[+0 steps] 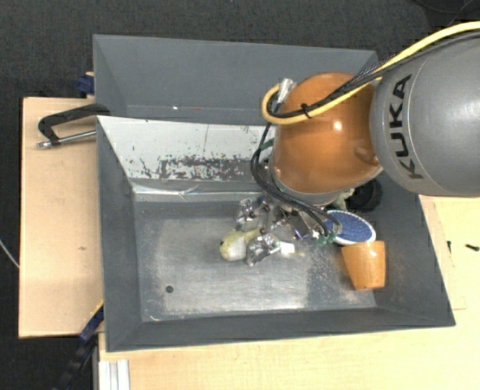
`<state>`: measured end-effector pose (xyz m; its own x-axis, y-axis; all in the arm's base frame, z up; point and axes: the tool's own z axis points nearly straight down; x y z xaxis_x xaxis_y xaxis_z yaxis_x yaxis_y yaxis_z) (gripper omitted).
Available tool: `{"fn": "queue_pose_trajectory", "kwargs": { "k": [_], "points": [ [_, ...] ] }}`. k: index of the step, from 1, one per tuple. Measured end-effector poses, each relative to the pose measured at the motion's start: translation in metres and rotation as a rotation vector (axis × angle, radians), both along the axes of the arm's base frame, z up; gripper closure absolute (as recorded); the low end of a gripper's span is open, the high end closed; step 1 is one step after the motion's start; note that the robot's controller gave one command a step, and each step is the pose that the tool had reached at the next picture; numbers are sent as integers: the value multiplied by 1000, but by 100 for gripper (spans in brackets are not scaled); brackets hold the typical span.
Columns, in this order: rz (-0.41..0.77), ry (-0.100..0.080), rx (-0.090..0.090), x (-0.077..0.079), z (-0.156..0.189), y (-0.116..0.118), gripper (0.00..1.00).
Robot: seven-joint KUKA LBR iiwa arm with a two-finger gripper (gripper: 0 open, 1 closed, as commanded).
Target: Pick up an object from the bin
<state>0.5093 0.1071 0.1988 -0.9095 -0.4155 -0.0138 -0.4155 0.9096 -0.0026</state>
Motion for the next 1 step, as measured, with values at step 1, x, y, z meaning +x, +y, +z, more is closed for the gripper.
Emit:
{"fn": "queue_pose_trajectory", "kwargs": {
  "k": [1],
  "points": [
    [412,-1,-6,10,134,-22,100]
  ]
}}
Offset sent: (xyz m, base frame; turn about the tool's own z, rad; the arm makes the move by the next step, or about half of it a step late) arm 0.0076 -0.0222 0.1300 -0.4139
